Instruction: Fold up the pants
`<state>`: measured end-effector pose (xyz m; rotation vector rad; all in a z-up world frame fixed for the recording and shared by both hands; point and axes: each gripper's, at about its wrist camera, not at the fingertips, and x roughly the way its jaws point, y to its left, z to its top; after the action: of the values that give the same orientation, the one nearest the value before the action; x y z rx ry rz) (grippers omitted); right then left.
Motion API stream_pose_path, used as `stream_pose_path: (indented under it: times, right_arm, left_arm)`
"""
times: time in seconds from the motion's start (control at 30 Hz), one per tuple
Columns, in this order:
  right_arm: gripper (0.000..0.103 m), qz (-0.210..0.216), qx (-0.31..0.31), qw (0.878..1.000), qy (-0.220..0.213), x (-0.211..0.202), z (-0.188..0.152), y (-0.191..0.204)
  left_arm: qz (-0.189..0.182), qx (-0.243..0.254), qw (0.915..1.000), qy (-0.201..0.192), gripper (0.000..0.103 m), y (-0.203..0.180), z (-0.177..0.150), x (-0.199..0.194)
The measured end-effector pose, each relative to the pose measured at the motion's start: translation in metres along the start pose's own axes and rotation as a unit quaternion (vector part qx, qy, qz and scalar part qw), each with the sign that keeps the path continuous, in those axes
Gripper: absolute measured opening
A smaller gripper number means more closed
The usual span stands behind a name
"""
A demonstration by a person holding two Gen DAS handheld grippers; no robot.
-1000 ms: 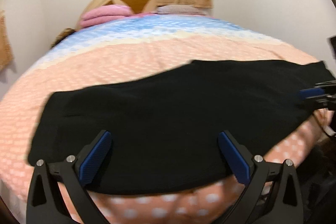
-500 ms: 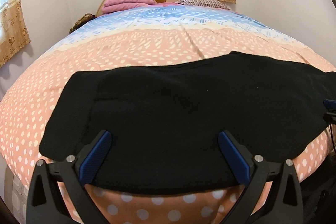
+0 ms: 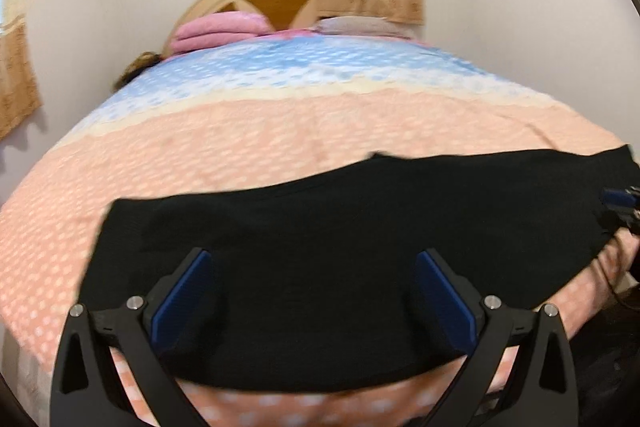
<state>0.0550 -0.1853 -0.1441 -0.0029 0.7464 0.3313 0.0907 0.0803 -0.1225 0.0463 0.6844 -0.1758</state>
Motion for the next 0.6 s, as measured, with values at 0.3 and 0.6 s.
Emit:
stream_pose_path:
  times: [0.3,0.6]
  right_arm:
    - [0.061,-0.101,0.130,0.985,-0.043,-0.064,-0.005,-0.136]
    - [0.059,-0.111,0.207,0.971,-0.038,-0.074,-0.018,-0.217]
  left_arm:
    - [-0.029,0.024,0.9987,0.035,0.103,-0.036,-0.007,0.033]
    - [-0.030,0.001,0.9987,0.041,0.103,-0.035,-0.009,0.033]
